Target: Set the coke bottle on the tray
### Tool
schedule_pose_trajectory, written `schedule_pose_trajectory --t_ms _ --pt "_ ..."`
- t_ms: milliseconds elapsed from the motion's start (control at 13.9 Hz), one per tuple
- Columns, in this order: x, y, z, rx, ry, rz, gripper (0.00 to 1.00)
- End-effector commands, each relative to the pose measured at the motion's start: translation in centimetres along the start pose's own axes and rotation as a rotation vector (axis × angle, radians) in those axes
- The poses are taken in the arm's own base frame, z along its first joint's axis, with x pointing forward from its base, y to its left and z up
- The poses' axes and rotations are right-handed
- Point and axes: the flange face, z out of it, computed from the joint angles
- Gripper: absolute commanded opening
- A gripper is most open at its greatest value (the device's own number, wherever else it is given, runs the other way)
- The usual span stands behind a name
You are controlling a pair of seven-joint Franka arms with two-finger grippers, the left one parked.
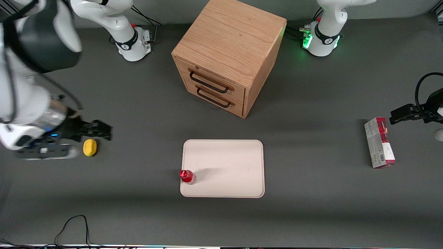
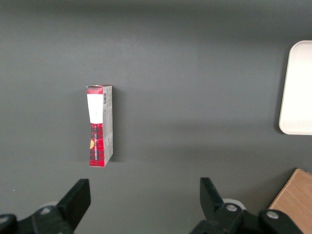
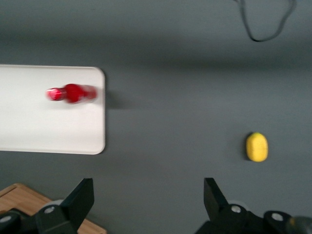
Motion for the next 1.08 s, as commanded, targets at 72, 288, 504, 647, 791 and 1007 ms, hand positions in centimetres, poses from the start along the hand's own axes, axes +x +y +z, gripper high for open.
schedule_pose_trajectory --t_ms 72,288,504,647,791,1007 --pt "-4.7 5.7 0.1 0.045 0.003 -0.003 1.0" --pt "-6.7 7.9 -0.1 0.042 -0.006 0.03 1.0" --pt "-7.4 8.4 -0.6 0.026 0.003 0.008 1.0" --pt "-6.9 10.0 -0.6 -0.01 0.006 -0.022 1.0" --pt "-6.5 10.2 -0.8 -0.015 0.007 -0.009 1.0" --pt "-6.5 10.1 -1.0 -0.014 0.008 -0.001 1.0"
